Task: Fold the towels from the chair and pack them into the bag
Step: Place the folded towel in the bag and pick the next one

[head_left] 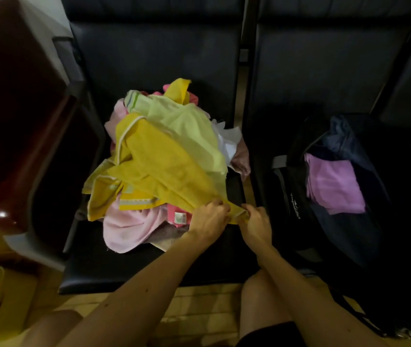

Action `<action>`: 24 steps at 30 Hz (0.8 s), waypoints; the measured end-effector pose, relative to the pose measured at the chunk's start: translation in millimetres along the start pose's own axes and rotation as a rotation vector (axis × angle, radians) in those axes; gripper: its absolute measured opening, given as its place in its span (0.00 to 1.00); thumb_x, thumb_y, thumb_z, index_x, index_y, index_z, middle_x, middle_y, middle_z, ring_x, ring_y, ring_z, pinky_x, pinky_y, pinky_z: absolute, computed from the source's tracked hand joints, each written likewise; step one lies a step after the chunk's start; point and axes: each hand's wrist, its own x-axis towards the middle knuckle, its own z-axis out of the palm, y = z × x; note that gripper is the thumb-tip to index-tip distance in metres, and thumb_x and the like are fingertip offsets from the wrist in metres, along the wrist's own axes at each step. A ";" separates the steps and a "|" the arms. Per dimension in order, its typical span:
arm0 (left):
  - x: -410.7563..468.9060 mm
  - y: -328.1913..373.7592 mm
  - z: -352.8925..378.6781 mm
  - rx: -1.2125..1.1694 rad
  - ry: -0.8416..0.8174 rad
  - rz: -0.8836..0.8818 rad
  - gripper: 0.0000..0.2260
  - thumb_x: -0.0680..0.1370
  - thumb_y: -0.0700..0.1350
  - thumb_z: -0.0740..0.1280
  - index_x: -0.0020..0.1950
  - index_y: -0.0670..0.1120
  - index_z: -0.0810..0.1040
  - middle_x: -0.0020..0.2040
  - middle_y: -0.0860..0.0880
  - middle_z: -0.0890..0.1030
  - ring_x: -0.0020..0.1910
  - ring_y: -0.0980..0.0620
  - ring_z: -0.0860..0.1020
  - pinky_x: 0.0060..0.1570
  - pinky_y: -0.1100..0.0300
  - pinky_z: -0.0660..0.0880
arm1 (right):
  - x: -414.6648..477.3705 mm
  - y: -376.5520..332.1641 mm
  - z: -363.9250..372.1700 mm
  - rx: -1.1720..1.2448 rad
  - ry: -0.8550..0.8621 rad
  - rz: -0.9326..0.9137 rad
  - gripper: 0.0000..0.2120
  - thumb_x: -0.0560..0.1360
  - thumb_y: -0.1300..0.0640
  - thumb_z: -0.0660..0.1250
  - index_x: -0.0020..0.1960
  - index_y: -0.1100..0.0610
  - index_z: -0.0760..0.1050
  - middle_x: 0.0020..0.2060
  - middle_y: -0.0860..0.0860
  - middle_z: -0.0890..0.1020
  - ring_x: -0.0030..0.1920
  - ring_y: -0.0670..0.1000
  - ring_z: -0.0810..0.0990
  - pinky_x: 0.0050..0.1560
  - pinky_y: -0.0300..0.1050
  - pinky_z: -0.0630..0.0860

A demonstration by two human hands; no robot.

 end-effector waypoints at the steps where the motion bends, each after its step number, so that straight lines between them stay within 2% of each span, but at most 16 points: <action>1: 4.6 1.5 3.0 0.040 -0.014 0.011 0.13 0.82 0.49 0.63 0.64 0.47 0.77 0.63 0.45 0.75 0.60 0.42 0.78 0.50 0.50 0.75 | 5.7 2.1 0.8 0.004 -0.020 0.014 0.18 0.78 0.52 0.64 0.66 0.55 0.76 0.59 0.59 0.74 0.60 0.61 0.75 0.54 0.50 0.73; 4: 12.3 4.9 10.1 0.148 -0.039 0.026 0.15 0.81 0.52 0.64 0.64 0.47 0.77 0.64 0.46 0.74 0.61 0.44 0.78 0.48 0.52 0.75 | 18.5 9.4 2.5 0.002 -0.062 0.012 0.22 0.73 0.45 0.60 0.57 0.58 0.81 0.55 0.59 0.76 0.56 0.62 0.75 0.48 0.48 0.71; 6: 14.6 5.5 13.8 0.224 -0.045 0.016 0.14 0.82 0.50 0.63 0.64 0.46 0.77 0.64 0.46 0.74 0.61 0.43 0.77 0.48 0.52 0.76 | 24.2 11.5 2.3 -0.015 -0.070 0.010 0.17 0.75 0.48 0.64 0.54 0.58 0.82 0.54 0.58 0.77 0.57 0.61 0.75 0.48 0.48 0.71; 8: 14.0 7.8 16.0 0.300 -0.054 0.006 0.11 0.83 0.44 0.60 0.63 0.45 0.76 0.63 0.45 0.74 0.61 0.43 0.77 0.47 0.51 0.76 | 26.5 12.7 0.9 0.015 -0.068 -0.010 0.16 0.75 0.48 0.64 0.55 0.58 0.80 0.54 0.58 0.76 0.57 0.60 0.75 0.50 0.49 0.72; 11: 13.1 10.4 17.2 0.308 -0.028 -0.006 0.11 0.83 0.42 0.59 0.60 0.44 0.78 0.61 0.44 0.75 0.59 0.42 0.78 0.46 0.51 0.76 | 24.7 10.4 -2.7 0.080 -0.074 -0.030 0.26 0.73 0.41 0.60 0.65 0.54 0.74 0.58 0.57 0.75 0.58 0.60 0.75 0.55 0.53 0.74; 13: 11.9 10.5 12.9 0.196 0.106 -0.020 0.11 0.81 0.45 0.61 0.53 0.43 0.81 0.54 0.44 0.79 0.54 0.41 0.80 0.40 0.51 0.76 | 23.3 5.9 -6.6 0.077 -0.094 -0.039 0.23 0.76 0.42 0.65 0.66 0.54 0.76 0.58 0.56 0.78 0.58 0.58 0.76 0.56 0.52 0.75; 15: 9.6 11.3 2.5 0.074 0.272 0.026 0.11 0.77 0.48 0.61 0.43 0.44 0.80 0.42 0.46 0.79 0.44 0.43 0.79 0.34 0.52 0.73 | 20.4 -2.7 -14.4 0.106 -0.073 -0.089 0.13 0.77 0.48 0.69 0.55 0.56 0.82 0.50 0.54 0.83 0.51 0.55 0.80 0.48 0.48 0.77; 16: 7.6 10.8 -4.4 0.041 0.374 0.043 0.10 0.76 0.49 0.60 0.41 0.45 0.78 0.39 0.47 0.78 0.42 0.44 0.76 0.34 0.52 0.71 | 17.7 -9.4 -20.5 0.139 -0.046 -0.112 0.09 0.77 0.50 0.69 0.49 0.55 0.83 0.45 0.53 0.83 0.45 0.54 0.81 0.43 0.47 0.75; 18: 2.5 13.1 -28.5 -0.111 0.537 0.067 0.08 0.77 0.49 0.58 0.42 0.46 0.72 0.39 0.47 0.75 0.41 0.46 0.71 0.38 0.51 0.67 | 9.4 -30.3 -39.6 0.228 -0.031 -0.122 0.08 0.77 0.52 0.68 0.40 0.52 0.80 0.37 0.51 0.82 0.38 0.52 0.81 0.35 0.46 0.73; 20: -4.8 17.4 -65.0 -0.346 0.594 0.100 0.08 0.80 0.46 0.56 0.44 0.45 0.69 0.39 0.47 0.73 0.40 0.47 0.69 0.41 0.51 0.66 | -2.0 -57.6 -63.2 0.270 -0.002 -0.162 0.08 0.76 0.54 0.66 0.38 0.51 0.76 0.34 0.48 0.80 0.36 0.50 0.79 0.33 0.46 0.72; 24: -23.7 22.7 -158.3 -0.601 0.729 0.135 0.07 0.84 0.41 0.57 0.46 0.44 0.68 0.37 0.50 0.70 0.34 0.55 0.68 0.36 0.62 0.66 | -29.6 -123.5 -119.2 0.323 0.102 -0.383 0.11 0.75 0.59 0.66 0.35 0.49 0.72 0.31 0.47 0.77 0.33 0.48 0.76 0.32 0.46 0.70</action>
